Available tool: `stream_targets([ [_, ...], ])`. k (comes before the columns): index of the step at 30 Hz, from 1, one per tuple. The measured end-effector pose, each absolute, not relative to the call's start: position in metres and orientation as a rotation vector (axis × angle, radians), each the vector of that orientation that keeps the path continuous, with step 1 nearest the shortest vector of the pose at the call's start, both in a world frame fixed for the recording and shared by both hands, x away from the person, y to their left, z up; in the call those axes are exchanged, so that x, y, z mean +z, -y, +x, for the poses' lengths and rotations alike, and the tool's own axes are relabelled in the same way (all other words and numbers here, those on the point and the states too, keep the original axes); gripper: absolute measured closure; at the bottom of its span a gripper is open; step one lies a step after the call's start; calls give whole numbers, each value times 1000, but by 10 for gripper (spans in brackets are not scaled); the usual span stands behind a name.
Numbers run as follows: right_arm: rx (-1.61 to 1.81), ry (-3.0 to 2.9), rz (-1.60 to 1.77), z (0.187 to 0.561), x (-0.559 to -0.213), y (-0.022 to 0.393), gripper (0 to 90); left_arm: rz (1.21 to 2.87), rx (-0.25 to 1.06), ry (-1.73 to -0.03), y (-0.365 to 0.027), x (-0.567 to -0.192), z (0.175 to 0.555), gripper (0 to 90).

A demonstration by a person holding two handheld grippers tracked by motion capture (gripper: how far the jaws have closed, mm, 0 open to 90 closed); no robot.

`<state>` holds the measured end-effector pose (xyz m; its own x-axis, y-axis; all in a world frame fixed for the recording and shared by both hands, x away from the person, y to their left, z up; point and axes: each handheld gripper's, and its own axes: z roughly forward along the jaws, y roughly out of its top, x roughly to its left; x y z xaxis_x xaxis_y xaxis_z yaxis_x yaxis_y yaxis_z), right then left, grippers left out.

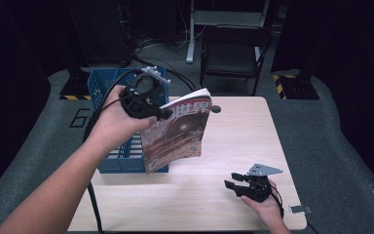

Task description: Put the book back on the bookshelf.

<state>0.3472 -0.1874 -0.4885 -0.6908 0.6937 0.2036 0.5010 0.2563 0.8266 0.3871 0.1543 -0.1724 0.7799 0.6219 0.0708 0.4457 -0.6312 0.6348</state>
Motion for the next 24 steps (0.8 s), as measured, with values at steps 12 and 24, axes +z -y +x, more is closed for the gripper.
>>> stream_targets([
  [12, 1406, -2331, 1114, 347, -489, 188, 520, 2339, 395, -841, -170, -166, 392, 840],
  [24, 1403, -2328, 1118, 348, -489, 188, 520, 2290, 423, -887, -189, -154, 392, 840],
])
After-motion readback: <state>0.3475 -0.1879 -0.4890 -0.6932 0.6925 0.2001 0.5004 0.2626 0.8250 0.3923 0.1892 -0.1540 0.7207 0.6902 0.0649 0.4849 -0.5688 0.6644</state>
